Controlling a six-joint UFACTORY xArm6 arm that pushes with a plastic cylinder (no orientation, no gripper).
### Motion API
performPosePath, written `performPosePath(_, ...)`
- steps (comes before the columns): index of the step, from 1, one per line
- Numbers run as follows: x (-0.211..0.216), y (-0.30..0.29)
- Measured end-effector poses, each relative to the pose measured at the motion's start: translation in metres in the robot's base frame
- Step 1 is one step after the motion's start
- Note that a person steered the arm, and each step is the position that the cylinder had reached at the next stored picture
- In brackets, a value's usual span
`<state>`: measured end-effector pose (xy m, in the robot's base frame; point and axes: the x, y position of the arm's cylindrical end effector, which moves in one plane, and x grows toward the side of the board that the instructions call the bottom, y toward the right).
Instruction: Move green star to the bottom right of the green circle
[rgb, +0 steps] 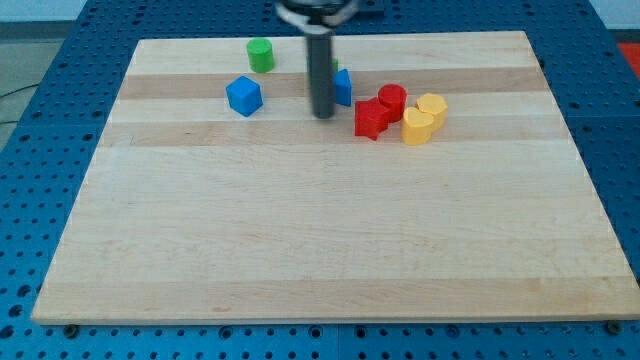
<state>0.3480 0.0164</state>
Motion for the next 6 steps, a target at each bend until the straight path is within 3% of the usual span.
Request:
performPosePath(1,-0.013,0.058)
performPosePath(3,-0.078,-0.046)
performPosePath(4,-0.079,-0.038)
performPosePath(5,-0.109,-0.027)
performPosePath(6,-0.146,-0.061)
